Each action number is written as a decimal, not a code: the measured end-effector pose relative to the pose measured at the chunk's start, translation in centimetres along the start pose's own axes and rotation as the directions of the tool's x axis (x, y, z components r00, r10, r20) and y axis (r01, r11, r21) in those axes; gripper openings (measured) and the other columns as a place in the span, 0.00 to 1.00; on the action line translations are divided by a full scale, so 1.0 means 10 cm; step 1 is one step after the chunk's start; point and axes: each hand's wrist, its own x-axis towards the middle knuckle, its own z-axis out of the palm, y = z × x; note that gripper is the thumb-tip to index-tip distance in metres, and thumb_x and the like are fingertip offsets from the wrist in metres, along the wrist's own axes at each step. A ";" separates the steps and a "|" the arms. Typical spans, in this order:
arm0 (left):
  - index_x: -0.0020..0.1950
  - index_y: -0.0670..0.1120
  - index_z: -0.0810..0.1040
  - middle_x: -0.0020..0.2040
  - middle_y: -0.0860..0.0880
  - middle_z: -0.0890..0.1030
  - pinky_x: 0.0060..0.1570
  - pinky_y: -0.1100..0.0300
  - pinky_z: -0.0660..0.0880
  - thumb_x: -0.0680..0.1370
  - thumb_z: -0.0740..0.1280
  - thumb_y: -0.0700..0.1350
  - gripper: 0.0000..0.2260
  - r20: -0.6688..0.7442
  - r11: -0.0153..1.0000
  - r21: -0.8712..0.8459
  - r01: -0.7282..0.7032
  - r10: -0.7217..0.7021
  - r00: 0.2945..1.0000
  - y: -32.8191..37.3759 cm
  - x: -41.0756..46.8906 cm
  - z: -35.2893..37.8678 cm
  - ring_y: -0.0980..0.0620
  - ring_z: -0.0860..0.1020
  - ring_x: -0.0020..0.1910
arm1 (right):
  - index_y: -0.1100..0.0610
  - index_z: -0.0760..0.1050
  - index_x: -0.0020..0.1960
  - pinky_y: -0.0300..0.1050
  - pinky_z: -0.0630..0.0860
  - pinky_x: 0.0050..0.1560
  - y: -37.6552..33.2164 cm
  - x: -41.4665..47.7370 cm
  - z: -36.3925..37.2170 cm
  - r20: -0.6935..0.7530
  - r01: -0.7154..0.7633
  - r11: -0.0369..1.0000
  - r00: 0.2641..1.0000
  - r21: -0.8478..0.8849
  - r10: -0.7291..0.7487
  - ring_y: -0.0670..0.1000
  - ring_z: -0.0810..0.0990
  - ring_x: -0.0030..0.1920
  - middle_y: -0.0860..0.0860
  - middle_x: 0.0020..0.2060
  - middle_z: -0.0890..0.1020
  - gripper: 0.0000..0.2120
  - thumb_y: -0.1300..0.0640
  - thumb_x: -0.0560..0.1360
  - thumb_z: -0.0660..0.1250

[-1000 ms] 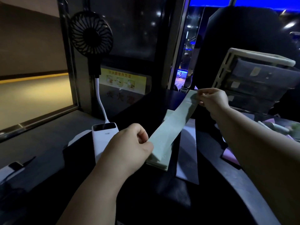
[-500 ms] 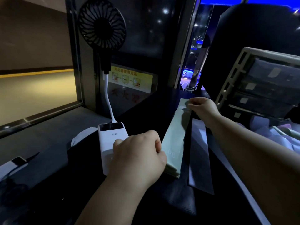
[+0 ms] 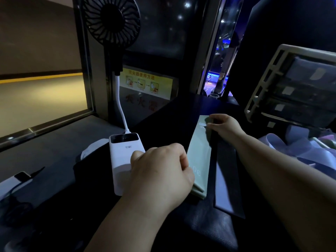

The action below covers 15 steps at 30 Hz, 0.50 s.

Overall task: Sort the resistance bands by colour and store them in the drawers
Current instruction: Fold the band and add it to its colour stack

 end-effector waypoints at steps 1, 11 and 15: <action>0.45 0.54 0.74 0.39 0.56 0.78 0.48 0.61 0.60 0.76 0.64 0.56 0.07 0.005 1.000 0.006 -0.001 0.001 1.000 0.01 0.00 0.00 0.62 0.70 0.42 | 0.55 0.79 0.62 0.40 0.75 0.51 0.01 0.00 0.01 0.000 0.006 1.000 1.000 -0.021 -0.006 0.49 0.80 0.49 0.51 0.51 0.82 0.19 0.59 0.71 0.75; 0.45 0.54 0.74 0.39 0.57 0.78 0.43 0.65 0.65 0.76 0.63 0.56 0.07 0.053 0.999 -0.023 0.023 -0.022 0.998 0.02 0.01 0.00 0.65 0.70 0.41 | 0.52 0.79 0.60 0.50 0.77 0.60 0.12 0.04 0.05 -0.021 0.008 0.995 1.000 -0.097 -0.010 0.52 0.82 0.52 0.52 0.52 0.83 0.18 0.57 0.70 0.75; 0.48 0.55 0.75 0.43 0.57 0.79 0.37 0.70 0.56 0.77 0.62 0.56 0.06 0.091 0.996 0.085 0.023 -0.030 0.995 0.02 0.00 -0.01 0.66 0.63 0.35 | 0.51 0.79 0.61 0.44 0.76 0.57 0.12 0.04 0.05 -0.025 0.020 0.979 0.999 -0.204 -0.025 0.52 0.81 0.55 0.52 0.54 0.83 0.19 0.55 0.71 0.72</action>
